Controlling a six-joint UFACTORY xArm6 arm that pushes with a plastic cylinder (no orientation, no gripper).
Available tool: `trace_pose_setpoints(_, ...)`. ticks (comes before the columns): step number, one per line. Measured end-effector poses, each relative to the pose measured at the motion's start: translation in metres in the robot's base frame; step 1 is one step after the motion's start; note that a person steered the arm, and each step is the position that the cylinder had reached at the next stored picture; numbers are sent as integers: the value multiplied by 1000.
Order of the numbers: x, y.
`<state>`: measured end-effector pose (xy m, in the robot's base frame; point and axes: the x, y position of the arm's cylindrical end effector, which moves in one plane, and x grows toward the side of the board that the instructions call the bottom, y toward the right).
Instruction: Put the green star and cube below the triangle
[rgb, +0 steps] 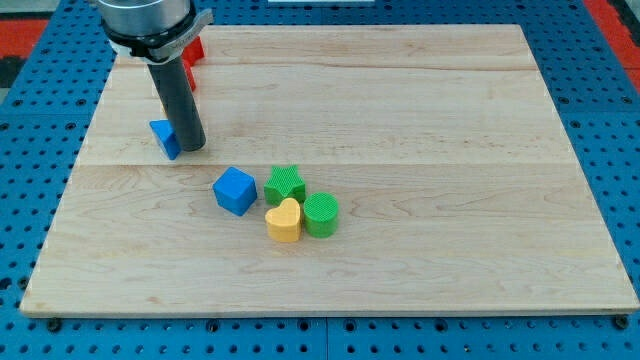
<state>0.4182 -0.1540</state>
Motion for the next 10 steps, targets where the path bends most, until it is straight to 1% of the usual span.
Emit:
trace_pose_setpoints(2, -11, 175)
trace_pose_setpoints(3, 34, 232)
trace_pose_setpoints(4, 65, 201)
trace_pose_setpoints(6, 71, 81)
trace_pose_setpoints(7, 63, 60)
trace_pose_setpoints(8, 54, 60)
trace_pose_setpoints(10, 54, 18)
